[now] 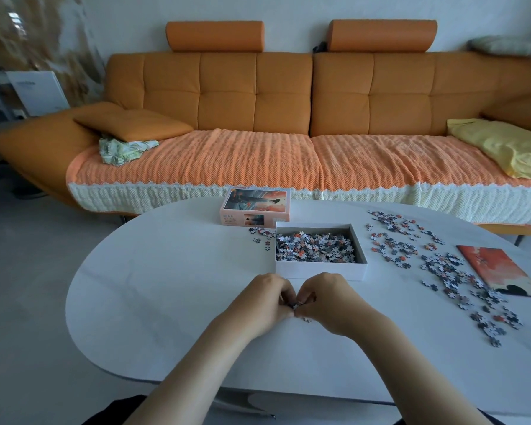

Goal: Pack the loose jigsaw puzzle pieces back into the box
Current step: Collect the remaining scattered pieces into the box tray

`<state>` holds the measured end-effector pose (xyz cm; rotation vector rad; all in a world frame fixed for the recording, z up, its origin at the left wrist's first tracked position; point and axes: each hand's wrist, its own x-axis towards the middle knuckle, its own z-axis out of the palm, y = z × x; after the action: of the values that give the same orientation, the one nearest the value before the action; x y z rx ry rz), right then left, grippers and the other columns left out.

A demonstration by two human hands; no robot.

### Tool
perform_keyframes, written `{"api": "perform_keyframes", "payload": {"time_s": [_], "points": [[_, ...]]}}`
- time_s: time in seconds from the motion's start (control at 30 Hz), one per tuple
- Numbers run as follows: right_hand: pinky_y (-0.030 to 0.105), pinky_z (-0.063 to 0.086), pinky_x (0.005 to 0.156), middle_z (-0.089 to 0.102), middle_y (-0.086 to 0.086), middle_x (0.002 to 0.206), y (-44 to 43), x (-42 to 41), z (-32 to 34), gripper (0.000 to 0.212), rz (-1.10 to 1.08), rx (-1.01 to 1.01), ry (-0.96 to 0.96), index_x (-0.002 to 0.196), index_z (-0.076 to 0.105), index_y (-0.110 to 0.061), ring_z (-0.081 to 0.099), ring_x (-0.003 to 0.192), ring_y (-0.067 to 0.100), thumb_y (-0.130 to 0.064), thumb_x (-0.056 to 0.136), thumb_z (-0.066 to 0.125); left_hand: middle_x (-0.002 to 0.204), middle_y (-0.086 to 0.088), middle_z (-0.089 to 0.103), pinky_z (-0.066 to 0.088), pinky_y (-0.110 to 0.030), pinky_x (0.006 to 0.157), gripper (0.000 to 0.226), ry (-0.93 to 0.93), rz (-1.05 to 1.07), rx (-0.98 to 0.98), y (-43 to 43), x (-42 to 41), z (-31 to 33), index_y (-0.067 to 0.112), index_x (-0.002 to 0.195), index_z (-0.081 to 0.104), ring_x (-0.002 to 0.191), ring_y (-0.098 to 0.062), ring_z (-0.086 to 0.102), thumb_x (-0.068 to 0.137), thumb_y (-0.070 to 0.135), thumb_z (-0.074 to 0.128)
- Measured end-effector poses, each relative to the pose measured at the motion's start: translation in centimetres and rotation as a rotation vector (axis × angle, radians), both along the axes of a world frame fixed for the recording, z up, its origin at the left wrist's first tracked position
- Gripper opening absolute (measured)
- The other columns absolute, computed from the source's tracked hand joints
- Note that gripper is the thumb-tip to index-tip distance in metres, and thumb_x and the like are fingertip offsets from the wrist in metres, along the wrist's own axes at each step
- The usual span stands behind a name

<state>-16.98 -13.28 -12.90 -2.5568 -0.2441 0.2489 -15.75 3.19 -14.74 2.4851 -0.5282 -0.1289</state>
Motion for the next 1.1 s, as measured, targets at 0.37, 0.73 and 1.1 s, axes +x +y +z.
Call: {"api": "perform_keyframes", "payload": {"time_s": [0.37,0.73,1.1], "points": [[0.014,0.04,0.053,0.062,-0.012,0.058,-1.8,3.7,2.4,0.015,-0.107,0.212,-0.226,0.067,0.071,-0.028,0.053,0.054,-0.001,-0.021,0.072,0.083,0.074,0.014,0.063,0.038,-0.01,0.058,0.016,-0.087,0.082,-0.261,-0.7,3.6,3.1,0.027,0.078,0.068,0.065,0.001,0.055,0.078,0.014,0.077],[0.034,0.048,0.078,0.062,-0.006,0.102,-3.6,7.2,0.5,0.025,-0.101,-0.08,-0.293,0.115,0.068,-0.037,0.056,0.096,0.021,-0.029,0.095,0.054,0.106,0.004,0.066,0.044,-0.037,0.09,0.027,-0.344,-0.019,0.001,-1.5,7.8,1.1,0.026,0.118,0.069,0.102,-0.019,0.051,0.092,0.026,0.064],[0.036,0.051,0.072,0.063,-0.014,0.088,-2.2,4.2,1.1,0.019,-0.003,0.035,-0.389,0.096,0.074,-0.032,0.056,0.075,0.008,-0.023,0.091,0.059,0.122,0.007,0.063,0.037,-0.036,0.093,0.042,-0.336,0.011,0.193,-0.4,7.4,1.1,0.032,0.133,0.057,0.108,-0.023,0.044,0.097,0.012,0.048]]}}
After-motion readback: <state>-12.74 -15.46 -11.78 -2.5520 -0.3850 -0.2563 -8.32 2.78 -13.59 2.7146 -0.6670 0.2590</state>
